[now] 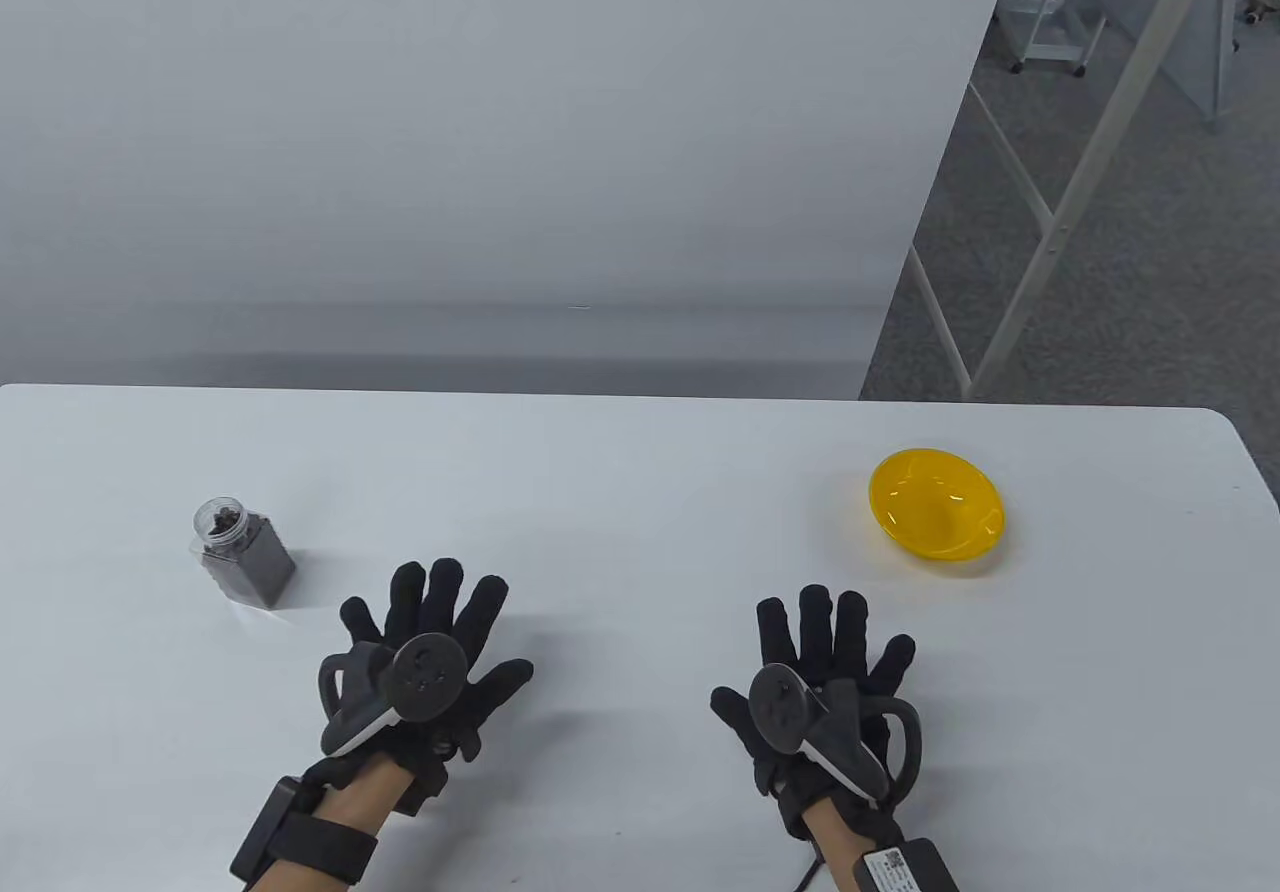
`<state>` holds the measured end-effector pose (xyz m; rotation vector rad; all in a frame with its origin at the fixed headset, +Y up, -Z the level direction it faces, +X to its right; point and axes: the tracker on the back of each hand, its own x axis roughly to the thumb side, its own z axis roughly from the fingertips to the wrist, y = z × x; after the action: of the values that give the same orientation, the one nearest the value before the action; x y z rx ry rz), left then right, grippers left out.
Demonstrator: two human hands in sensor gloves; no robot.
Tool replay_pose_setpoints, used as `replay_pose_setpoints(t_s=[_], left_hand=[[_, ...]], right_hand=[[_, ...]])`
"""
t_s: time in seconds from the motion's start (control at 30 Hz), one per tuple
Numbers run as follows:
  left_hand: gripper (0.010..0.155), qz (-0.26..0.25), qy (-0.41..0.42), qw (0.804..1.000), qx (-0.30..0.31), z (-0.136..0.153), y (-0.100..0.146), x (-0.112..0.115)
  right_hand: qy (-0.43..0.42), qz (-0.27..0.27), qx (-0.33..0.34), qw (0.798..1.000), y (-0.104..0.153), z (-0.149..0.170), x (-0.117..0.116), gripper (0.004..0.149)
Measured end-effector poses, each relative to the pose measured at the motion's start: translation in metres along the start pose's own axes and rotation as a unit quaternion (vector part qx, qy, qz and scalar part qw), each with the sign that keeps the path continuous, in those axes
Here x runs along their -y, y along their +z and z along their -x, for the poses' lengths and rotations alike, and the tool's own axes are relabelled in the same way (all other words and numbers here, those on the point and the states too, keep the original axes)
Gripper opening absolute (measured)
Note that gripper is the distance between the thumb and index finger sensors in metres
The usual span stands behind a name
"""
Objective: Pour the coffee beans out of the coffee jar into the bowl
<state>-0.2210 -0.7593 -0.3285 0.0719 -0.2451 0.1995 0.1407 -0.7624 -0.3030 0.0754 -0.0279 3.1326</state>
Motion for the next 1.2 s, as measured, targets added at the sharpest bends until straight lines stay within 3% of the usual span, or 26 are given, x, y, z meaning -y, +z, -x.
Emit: replay_pose_setpoints(t_s=[1.2], left_hand=[[0.093,-0.039,0.017,0.999,-0.026,0.01,0.014,-0.014]], right_hand=[[-0.036,-0.02,-0.029,0.999,0.01,0.017,-0.004,0.092]])
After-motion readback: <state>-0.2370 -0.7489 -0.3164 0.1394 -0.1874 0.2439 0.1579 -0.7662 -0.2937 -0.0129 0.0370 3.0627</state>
